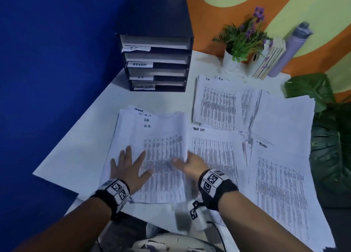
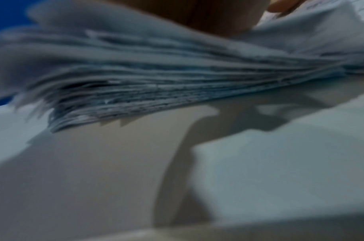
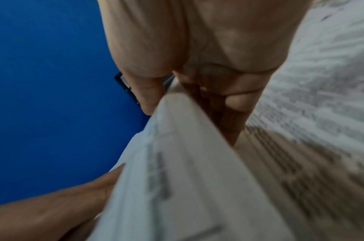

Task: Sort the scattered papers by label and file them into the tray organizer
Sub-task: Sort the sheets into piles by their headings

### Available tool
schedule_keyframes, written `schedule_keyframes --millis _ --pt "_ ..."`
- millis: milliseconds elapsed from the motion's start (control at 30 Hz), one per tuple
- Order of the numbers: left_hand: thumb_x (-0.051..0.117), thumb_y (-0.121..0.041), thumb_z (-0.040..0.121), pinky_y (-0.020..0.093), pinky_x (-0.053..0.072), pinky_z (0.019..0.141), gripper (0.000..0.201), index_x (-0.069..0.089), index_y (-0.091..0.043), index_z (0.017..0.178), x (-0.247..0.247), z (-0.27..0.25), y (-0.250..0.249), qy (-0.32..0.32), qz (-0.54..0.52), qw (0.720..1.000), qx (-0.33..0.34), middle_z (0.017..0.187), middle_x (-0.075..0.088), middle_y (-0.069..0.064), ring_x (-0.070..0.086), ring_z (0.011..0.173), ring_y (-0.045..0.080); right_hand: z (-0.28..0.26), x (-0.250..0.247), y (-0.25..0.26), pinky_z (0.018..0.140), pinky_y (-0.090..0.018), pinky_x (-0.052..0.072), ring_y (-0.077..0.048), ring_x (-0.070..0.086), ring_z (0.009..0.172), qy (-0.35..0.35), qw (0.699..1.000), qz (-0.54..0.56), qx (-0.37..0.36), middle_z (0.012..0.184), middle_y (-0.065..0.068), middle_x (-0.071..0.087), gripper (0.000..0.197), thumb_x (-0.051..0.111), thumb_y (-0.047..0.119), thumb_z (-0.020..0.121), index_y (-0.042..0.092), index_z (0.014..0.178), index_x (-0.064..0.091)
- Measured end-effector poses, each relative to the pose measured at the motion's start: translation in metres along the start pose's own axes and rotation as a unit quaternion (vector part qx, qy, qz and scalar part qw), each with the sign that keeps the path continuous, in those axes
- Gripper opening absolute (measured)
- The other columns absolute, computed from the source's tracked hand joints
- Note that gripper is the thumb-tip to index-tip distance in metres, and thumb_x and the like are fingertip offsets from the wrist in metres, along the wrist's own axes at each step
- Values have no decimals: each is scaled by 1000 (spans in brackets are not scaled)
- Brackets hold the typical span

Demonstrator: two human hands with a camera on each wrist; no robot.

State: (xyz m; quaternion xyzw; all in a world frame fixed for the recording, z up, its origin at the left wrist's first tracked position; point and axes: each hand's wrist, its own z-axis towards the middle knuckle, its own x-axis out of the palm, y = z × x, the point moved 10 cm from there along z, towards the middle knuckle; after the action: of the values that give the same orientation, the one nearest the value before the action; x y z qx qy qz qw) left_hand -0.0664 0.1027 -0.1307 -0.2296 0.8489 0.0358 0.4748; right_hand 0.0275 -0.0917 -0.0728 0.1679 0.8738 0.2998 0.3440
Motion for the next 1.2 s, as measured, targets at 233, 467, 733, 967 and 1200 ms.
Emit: schedule_keyframes --millis 233,467,733,967,1200 --pt "47 -50 93 43 19 118 71 12 -34 152 -31 -1 6 -99 -113 988 34 161 6 0 15 146 22 -7 -16 -36 50 -14 43 -8 57 68 -170 973 122 99 83 1 59 26 64 21 91 5 111 61" --pt "52 -43 95 38 28 115 69 23 -16 151 -58 20 29 -67 -380 922 -20 155 30 6 33 140 24 -11 -22 -54 76 -36 55 -25 62 93 -174 951 216 134 105 -19 61 46 70 27 87 -2 118 52" --pt "68 -21 88 32 34 106 68 33 -12 146 -61 27 49 -65 -399 913 -56 148 41 10 42 134 26 -9 -31 -37 93 -45 52 -26 63 100 -199 961 178 78 103 -8 65 32 67 28 88 9 112 56" --pt "68 7 80 25 45 88 76 36 -27 140 -67 24 60 -127 -484 865 -30 138 49 5 55 114 23 -11 -53 -66 87 -32 52 -21 60 88 -272 936 177 134 119 -13 63 36 61 20 93 3 125 56" --pt "68 -3 81 14 46 87 57 55 -37 125 -62 28 48 -59 -468 882 0 142 47 -3 54 108 12 -7 -42 -78 95 -44 51 -22 64 90 -233 927 264 130 100 -12 70 19 67 16 87 11 105 66"
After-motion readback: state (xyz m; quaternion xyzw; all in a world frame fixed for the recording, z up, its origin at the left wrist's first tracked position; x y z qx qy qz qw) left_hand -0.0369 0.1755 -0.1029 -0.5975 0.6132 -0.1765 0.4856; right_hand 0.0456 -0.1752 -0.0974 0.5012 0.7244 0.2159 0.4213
